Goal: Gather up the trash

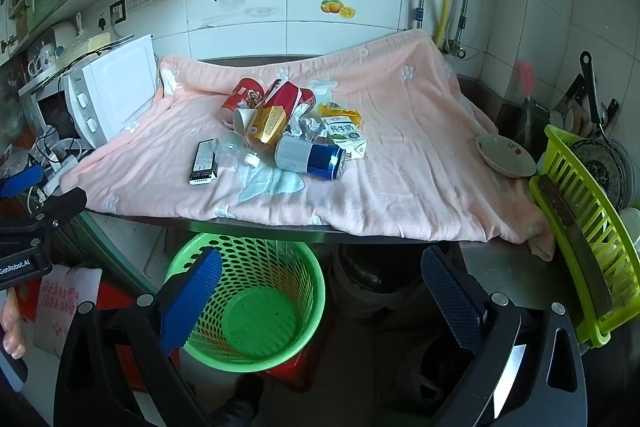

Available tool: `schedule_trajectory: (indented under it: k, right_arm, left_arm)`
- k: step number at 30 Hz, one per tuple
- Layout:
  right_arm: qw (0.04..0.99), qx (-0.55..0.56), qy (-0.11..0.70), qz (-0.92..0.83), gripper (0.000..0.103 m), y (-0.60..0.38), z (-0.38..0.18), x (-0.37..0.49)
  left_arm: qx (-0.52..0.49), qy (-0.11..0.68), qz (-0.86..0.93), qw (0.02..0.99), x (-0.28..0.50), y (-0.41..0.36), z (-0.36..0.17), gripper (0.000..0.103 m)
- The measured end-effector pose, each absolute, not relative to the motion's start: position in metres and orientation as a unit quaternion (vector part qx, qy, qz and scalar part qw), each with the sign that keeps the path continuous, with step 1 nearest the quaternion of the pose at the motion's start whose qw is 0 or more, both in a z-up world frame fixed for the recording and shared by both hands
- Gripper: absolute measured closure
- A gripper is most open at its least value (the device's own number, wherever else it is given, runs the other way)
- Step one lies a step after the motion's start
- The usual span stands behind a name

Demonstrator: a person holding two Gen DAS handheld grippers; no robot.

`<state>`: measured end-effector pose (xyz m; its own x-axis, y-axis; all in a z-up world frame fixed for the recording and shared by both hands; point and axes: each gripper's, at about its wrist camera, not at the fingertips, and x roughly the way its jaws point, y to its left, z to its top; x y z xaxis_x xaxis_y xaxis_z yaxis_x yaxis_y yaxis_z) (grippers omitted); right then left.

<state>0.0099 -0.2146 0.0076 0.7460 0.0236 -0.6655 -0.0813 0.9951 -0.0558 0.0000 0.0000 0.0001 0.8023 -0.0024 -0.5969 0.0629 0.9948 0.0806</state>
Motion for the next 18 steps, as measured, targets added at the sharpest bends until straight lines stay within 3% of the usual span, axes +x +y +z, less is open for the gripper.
schedule_trajectory:
  k: [18]
  right_arm:
    - [0.934, -0.039, 0.355, 0.029, 0.006, -0.2128, 0.0079, 0.0101]
  left_arm:
    - [0.041, 0.32, -0.023, 0.946, 0.0002, 0.0004, 0.0011, 0.005]
